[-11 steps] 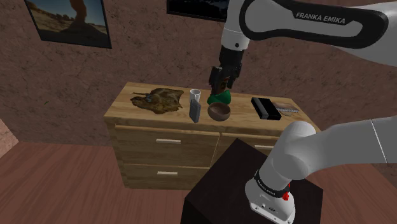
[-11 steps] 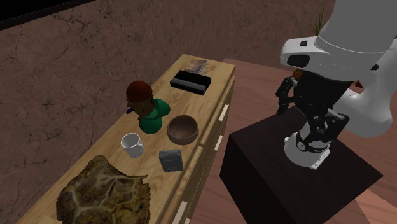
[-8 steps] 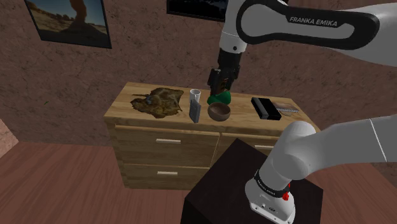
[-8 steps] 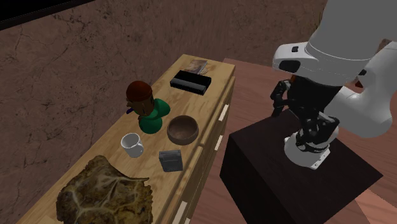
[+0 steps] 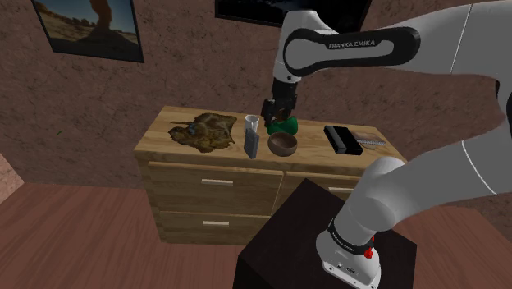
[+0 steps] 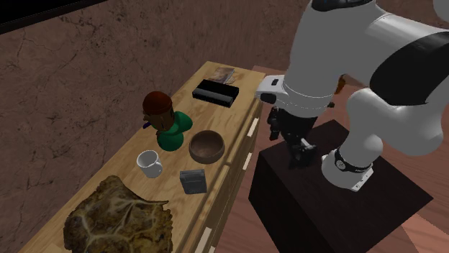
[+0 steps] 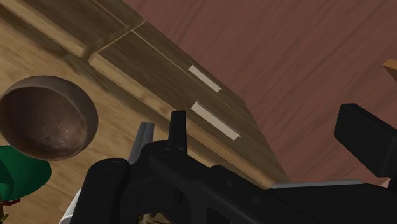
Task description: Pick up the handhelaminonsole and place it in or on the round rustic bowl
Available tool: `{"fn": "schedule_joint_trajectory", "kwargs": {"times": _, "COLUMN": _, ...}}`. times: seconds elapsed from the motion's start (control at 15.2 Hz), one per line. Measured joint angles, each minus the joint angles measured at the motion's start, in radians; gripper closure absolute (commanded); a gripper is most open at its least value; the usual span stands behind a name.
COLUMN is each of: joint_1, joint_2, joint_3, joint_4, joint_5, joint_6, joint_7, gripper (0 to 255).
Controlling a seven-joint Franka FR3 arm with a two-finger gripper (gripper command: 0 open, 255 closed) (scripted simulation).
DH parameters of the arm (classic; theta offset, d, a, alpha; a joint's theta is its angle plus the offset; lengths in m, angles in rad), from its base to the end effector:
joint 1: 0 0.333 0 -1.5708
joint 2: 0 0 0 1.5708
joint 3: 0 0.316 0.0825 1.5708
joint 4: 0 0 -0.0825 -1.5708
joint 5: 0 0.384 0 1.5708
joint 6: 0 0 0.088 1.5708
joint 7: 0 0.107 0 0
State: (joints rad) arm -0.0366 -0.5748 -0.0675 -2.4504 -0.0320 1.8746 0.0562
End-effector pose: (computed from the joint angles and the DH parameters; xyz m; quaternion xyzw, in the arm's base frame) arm 0.3742 -0.0435 0.4989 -0.9976 0.0699 0.0009 0.0031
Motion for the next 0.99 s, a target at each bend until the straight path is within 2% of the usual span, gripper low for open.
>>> {"fn": "schedule_joint_trajectory", "kwargs": {"times": 0.46, "joint_1": -0.021, "joint_2": 0.235, "joint_3": -0.064, "joint_4": 0.028, "joint_5": -0.014, "joint_6": 0.206, "joint_7": -0.074, "gripper": 0}}
{"fn": "schedule_joint_trajectory", "kwargs": {"times": 0.99, "joint_1": -0.049, "joint_2": 0.524, "joint_3": -0.134, "joint_4": 0.143, "joint_5": 0.019, "joint_6": 0.380, "joint_7": -0.190, "gripper": 0}}
